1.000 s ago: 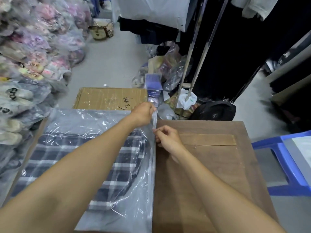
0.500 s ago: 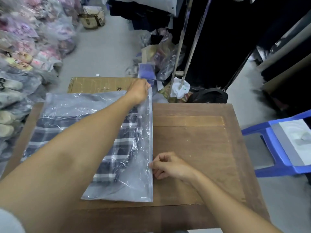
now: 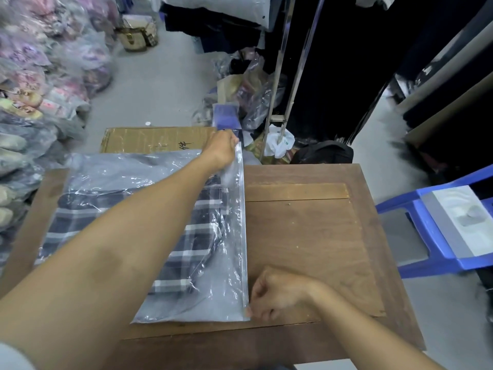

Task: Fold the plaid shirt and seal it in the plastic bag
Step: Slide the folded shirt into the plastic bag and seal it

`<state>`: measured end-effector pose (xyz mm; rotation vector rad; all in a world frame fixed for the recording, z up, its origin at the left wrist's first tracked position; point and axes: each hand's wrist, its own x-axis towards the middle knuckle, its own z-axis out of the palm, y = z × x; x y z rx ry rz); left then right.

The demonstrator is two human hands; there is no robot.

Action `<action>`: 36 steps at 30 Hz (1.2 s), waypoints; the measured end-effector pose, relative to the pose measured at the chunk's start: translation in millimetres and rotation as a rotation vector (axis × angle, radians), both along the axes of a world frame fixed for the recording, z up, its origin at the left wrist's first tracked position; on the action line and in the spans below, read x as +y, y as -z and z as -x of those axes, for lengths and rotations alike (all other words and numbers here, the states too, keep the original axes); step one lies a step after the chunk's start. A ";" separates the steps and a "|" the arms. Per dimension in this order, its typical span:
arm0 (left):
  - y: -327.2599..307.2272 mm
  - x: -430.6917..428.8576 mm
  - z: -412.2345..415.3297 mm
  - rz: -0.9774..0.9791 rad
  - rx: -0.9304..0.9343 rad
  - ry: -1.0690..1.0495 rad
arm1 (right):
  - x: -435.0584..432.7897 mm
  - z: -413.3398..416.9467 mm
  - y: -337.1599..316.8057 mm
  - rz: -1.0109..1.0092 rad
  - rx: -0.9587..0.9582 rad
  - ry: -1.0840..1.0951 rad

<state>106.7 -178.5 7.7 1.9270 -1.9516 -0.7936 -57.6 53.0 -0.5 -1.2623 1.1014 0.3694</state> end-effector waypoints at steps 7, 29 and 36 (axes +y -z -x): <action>5.6 36.9 -78.2 -0.134 -0.091 0.163 | -54.7 -33.9 -32.2 0.636 0.200 0.204; 22.7 141.9 -120.1 -0.187 -0.207 0.158 | -109.4 -7.6 19.1 0.949 0.448 -0.026; 30.7 131.2 -83.4 -0.161 -0.230 0.148 | -123.7 31.1 23.0 0.959 0.439 -0.012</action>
